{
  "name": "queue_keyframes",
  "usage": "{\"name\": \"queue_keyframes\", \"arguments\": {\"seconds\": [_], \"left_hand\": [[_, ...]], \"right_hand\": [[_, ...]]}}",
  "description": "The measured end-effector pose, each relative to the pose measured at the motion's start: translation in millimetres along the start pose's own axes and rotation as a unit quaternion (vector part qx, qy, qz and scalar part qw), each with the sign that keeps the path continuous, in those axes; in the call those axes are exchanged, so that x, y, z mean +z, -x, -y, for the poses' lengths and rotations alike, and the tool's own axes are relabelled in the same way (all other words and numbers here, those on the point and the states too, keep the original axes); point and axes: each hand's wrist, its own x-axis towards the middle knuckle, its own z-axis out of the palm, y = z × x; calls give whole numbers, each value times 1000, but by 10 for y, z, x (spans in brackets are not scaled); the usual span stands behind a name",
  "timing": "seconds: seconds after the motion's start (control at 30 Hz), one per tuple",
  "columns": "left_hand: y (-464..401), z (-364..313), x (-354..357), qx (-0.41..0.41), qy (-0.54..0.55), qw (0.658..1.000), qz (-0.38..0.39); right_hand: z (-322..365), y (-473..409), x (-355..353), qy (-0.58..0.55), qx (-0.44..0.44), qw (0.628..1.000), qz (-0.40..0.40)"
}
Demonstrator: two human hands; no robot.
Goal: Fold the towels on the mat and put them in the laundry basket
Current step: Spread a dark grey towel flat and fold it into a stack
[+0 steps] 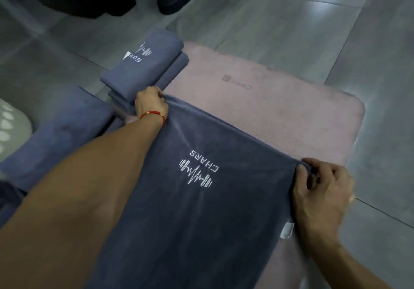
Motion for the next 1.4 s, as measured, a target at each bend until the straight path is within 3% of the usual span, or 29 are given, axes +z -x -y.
{"name": "queue_keyframes", "arguments": {"seconds": [0.1,0.23,0.4,0.53,0.8,0.97,1.2,1.4], "left_hand": [[-8,19,46,78,-57,995,7],[-86,87,25,239,-125,960,76],[-150,-1,-126,219,-148,955,133],[18,26,-407,209,-102,966,117],[632,369,-1329,265,-10,960,84],[1178,836,-2192,230,25,973,23],[2158,1964,-3733,107,108,982,-109],[3210,2668,-5010,1,226,946,-232]], "right_hand": [[-10,-1,10,5,-8,1000,-6],[-13,3,11,7,-18,1000,1],[-34,-11,2,52,-59,997,-6],[-12,-23,21,102,-70,992,8],[25,82,-171,130,-105,982,93],[749,339,-722,-86,-177,970,139],[2096,555,-1548,-234,-245,897,283],[3373,1150,-1968,-259,-344,830,355]]}}
